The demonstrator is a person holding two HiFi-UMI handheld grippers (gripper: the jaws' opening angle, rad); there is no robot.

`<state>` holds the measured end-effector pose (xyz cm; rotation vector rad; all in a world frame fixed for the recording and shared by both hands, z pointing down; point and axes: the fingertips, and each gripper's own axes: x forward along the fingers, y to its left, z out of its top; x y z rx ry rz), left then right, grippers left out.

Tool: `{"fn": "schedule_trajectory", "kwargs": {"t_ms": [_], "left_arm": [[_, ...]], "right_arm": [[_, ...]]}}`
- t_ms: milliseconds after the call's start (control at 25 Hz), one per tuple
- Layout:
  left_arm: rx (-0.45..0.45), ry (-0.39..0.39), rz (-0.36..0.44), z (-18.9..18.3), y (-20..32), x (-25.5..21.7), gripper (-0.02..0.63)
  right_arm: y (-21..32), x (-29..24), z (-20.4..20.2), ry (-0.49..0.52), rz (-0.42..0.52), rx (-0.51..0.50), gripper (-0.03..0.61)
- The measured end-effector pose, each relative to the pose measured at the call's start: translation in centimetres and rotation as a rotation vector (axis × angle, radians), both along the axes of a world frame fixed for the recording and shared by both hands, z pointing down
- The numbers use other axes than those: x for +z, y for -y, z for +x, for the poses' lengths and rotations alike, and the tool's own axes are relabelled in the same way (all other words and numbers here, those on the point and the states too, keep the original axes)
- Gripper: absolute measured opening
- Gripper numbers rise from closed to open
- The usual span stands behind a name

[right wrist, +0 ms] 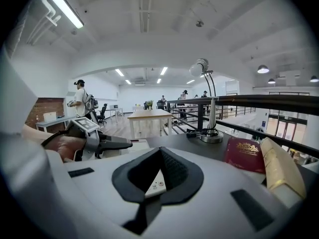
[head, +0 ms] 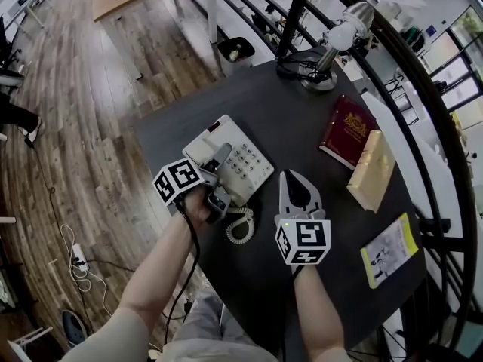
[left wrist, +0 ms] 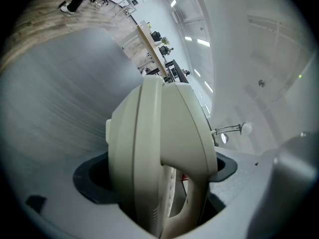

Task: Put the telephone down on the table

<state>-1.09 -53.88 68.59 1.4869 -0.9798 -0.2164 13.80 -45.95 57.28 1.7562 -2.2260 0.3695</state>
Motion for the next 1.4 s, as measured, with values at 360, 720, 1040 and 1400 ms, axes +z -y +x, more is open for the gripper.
{"fn": "schedule_trajectory", "kwargs": {"t_ms": [360,720,1040,1400], "left_arm": [[0.028,0.134,-0.143,-0.6,-0.8,1.1,0.477],[0.109,0.368,-0.144,-2.3,-1.3,1.4,0.477],[0.113,0.428,-0.088,-3.3,-1.9,-1.8,0.477],[0.208,0.428,0.105,-1.8,-4.6,-9.0,0.463]], "right_arm": [[-1.3,-0.3,0.2,0.024,-0.016,0.002,0.001],[-2.6,-0.4,-0.1,0.080,-0.044,0.002,0.002],[-3.9,-1.2,0.1,0.132,-0.054,0.025,0.002],[-5.4,-4.9,1.0,0.091,-0.008,0.054,0.000]]}}
